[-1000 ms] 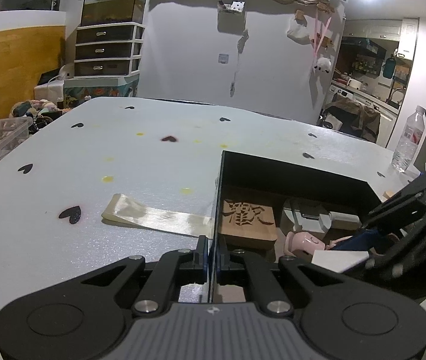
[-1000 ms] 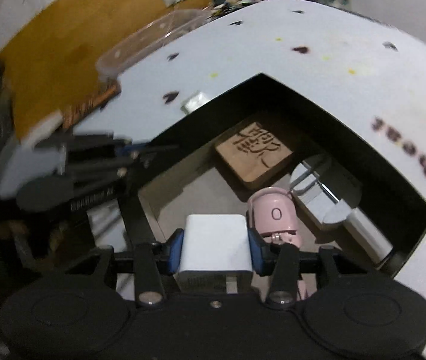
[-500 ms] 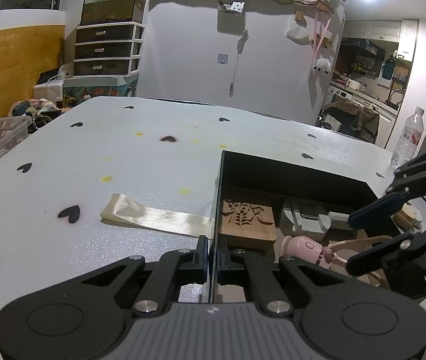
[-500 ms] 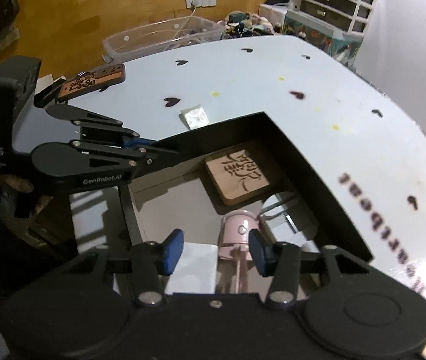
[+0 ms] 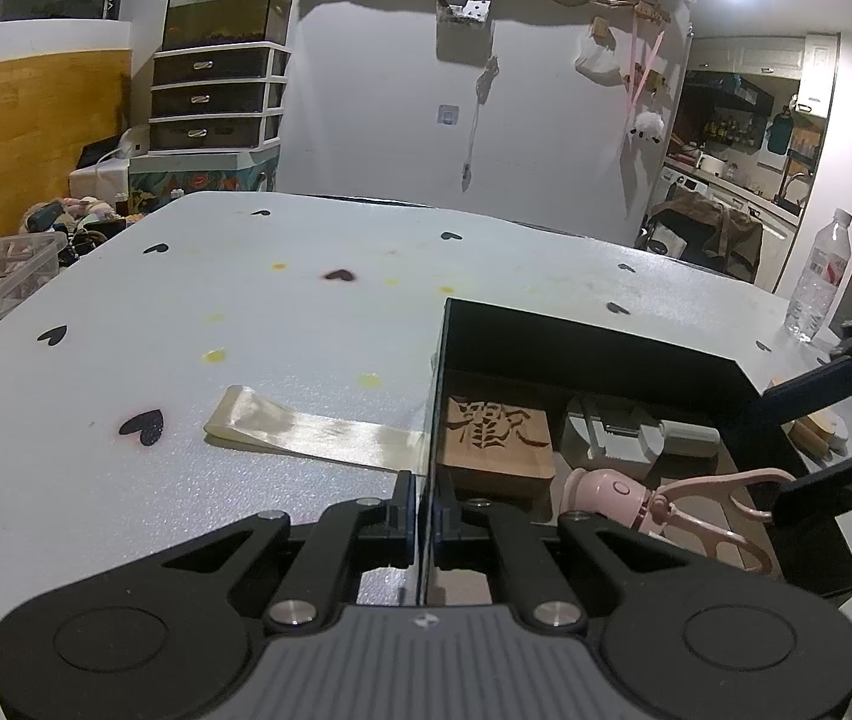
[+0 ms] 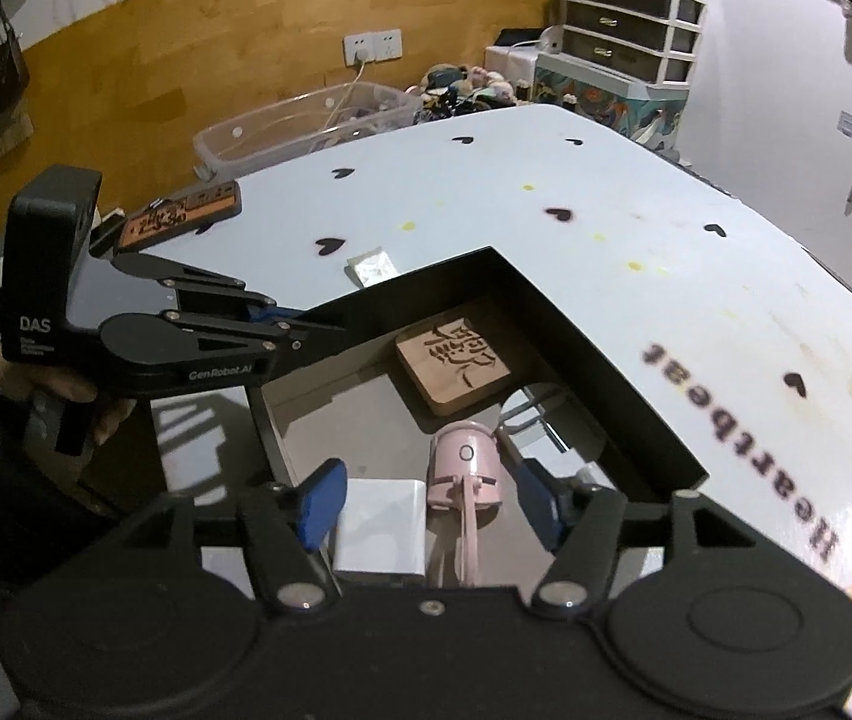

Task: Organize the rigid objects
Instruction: 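Lower the white charger into the box beside the curler, release, then move the right gripper to the wooden-handled brush and grasp its handle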

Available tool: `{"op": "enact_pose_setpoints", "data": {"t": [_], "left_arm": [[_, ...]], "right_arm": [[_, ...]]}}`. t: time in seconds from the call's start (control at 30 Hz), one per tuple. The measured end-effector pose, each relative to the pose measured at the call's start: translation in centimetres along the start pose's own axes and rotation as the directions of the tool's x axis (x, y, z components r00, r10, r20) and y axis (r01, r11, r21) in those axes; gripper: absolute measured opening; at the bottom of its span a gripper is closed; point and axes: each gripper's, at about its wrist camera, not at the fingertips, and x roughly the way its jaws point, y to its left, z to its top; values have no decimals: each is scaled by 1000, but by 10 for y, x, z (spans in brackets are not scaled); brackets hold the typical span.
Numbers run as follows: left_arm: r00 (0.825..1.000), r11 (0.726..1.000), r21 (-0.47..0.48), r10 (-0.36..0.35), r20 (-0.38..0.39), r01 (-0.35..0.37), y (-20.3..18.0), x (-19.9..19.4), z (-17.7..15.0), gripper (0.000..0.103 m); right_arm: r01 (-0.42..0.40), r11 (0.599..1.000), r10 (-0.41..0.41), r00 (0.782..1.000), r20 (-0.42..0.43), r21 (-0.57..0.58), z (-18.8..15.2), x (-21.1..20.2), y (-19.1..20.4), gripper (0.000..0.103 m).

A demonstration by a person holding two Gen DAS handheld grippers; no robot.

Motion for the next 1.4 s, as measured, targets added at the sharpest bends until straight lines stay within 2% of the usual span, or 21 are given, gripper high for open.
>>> {"op": "enact_pose_setpoints", "data": {"t": [0.07, 0.23, 0.33, 0.53, 0.7, 0.9, 1.07, 1.3, 1.4], "left_arm": [[1000, 1000, 0, 3, -1, -3, 0, 0, 0, 5], [1000, 1000, 3, 11, -5, -11, -3, -1, 0, 5], [1000, 1000, 5, 16, -7, -16, -4, -2, 0, 5], [1000, 1000, 10, 26, -9, -26, -5, -5, 0, 5], [999, 999, 16, 35, -12, -35, -7, -6, 1, 5], [999, 999, 16, 41, -10, -41, -8, -8, 0, 5], [999, 999, 18, 43, -6, -43, -8, -9, -2, 4], [999, 999, 17, 46, -7, -46, -9, -10, -2, 4], [999, 999, 18, 49, -7, -49, -9, -10, -2, 4]], "right_arm": [[2, 1000, -3, 1000, 10, 12, -3, -3, -2, 68], [17, 999, -18, 999, 40, 30, -11, -13, -6, 89], [32, 999, -35, 997, 63, 43, -16, -19, -7, 96], [52, 995, -60, 993, 106, 81, -28, -29, -10, 103], [74, 989, -94, 983, 160, 127, -39, -40, -17, 103], [133, 960, -186, 961, 204, 245, -60, -56, -37, 103], [197, 905, -293, 931, 218, 377, -85, -68, -59, 103], [280, 771, -445, 879, 169, 573, -129, -77, -94, 103], [267, 712, -465, 872, 152, 649, -151, -77, -106, 103]]}}
